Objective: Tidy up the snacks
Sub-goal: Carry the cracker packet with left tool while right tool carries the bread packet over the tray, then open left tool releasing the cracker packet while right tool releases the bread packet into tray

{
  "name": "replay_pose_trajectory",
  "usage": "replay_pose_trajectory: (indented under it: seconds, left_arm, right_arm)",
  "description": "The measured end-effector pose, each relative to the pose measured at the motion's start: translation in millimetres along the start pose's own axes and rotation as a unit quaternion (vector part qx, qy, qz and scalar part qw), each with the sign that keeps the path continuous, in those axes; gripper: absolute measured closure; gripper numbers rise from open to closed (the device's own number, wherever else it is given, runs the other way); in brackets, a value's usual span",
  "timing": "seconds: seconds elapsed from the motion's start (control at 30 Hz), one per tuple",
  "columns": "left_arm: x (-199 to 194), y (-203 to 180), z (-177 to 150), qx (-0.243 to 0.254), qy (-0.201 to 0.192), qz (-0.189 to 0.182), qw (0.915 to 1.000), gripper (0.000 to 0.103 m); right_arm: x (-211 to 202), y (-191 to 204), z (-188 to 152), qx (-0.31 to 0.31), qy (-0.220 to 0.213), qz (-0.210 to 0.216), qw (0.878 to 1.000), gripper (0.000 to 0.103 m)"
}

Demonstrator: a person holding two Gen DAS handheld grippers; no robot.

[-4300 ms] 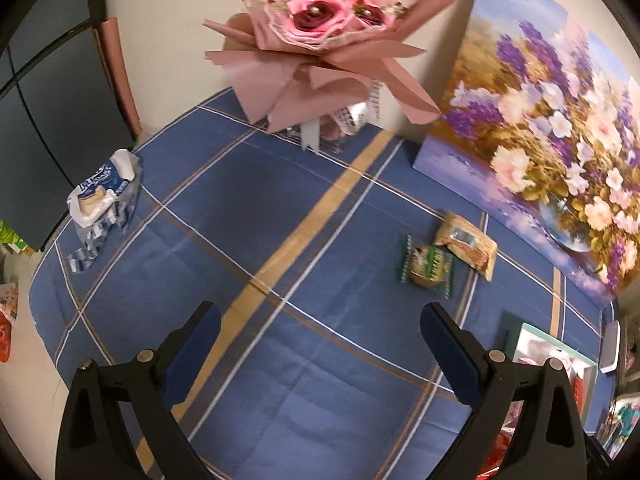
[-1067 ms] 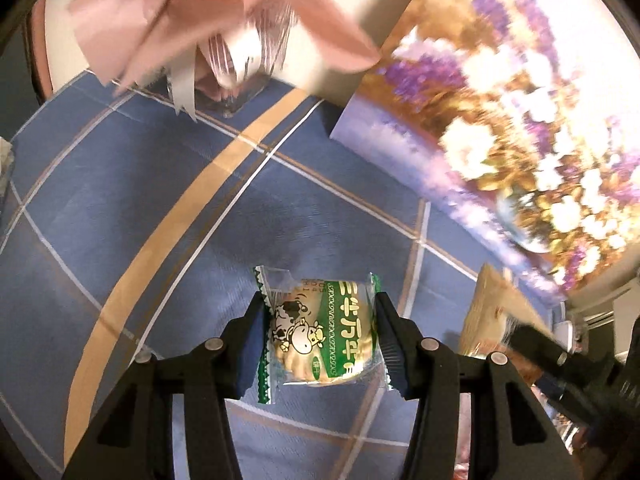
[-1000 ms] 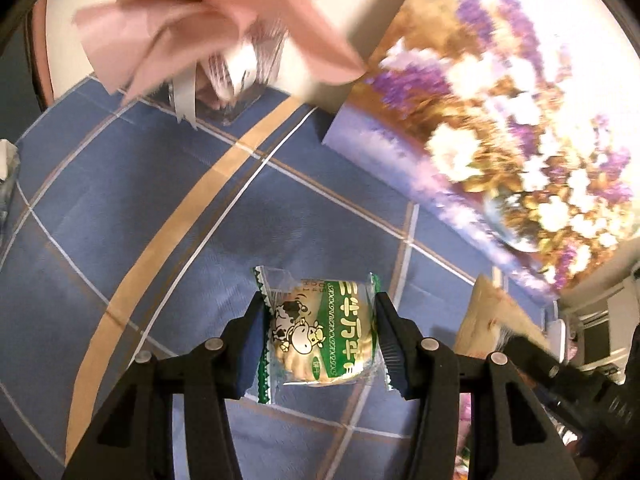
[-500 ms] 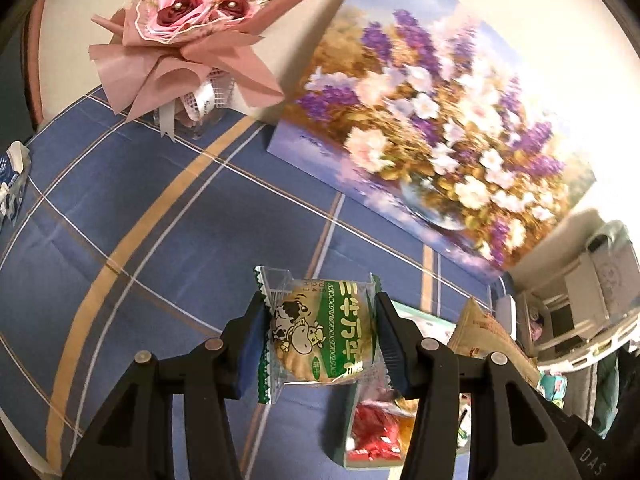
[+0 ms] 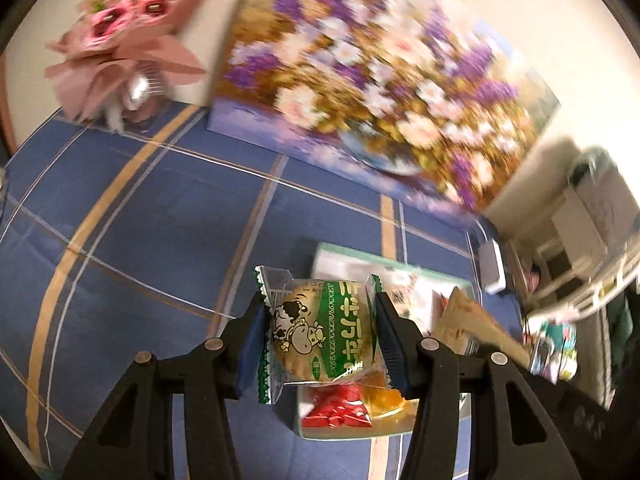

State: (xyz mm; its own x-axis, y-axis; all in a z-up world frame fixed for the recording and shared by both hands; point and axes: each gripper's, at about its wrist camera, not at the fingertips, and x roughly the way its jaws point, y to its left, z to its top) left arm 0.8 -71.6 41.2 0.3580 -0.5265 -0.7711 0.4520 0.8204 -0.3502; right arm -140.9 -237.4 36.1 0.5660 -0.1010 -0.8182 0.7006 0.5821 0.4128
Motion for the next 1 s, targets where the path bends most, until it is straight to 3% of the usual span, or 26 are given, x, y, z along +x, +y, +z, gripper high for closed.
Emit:
replay_pose_trajectory:
  seconds: [0.2, 0.43, 0.7, 1.0]
  left_arm:
    - [30, -42, -17, 0.06, 0.036, -0.013, 0.9975, 0.049]
    - [58, -75, -37, 0.111, 0.071, -0.01, 0.9912, 0.049]
    - [72, -81, -45, 0.128, 0.09, -0.001, 0.9877, 0.049]
    - [85, -79, -47, 0.119, 0.105, 0.005, 0.9874, 0.047]
  right_arm:
    - [10, -54, 12, 0.057, 0.007, -0.016, 0.998, 0.049]
    - [25, -77, 19, 0.084, 0.024, -0.019, 0.996, 0.049]
    - [48, -77, 19, 0.083, 0.044, 0.001, 0.996, 0.048]
    - [62, -74, 18, 0.073, 0.054, -0.01, 0.996, 0.047]
